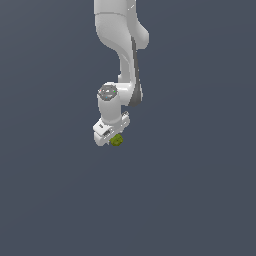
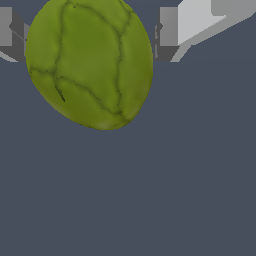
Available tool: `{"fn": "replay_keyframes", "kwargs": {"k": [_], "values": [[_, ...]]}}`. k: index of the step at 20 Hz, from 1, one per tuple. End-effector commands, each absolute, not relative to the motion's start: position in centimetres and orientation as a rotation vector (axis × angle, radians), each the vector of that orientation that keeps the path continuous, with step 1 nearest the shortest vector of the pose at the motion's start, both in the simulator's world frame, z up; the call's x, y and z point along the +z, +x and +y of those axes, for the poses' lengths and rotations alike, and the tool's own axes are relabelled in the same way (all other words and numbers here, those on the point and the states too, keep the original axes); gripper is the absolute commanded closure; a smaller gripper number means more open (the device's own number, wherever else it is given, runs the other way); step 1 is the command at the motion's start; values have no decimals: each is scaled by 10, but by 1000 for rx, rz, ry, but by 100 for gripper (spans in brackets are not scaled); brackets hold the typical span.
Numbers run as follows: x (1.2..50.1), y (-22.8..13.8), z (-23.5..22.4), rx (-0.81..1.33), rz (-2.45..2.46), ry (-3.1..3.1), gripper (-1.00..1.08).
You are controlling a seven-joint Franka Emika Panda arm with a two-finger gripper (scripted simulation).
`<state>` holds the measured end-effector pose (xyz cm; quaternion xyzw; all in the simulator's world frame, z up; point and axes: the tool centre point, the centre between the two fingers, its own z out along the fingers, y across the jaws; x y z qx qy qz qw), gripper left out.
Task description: Pick up the object and move it to a goal position.
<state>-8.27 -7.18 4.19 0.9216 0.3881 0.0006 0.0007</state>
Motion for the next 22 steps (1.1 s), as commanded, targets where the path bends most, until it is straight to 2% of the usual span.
{"fn": "replay_keyframes", "kwargs": {"k": [1, 12, 22], "values": [[41, -83, -71, 0, 1220, 2895, 108], [60, -82, -78, 2, 1219, 2894, 108], [133, -78, -103, 2, 1220, 2894, 108]]}}
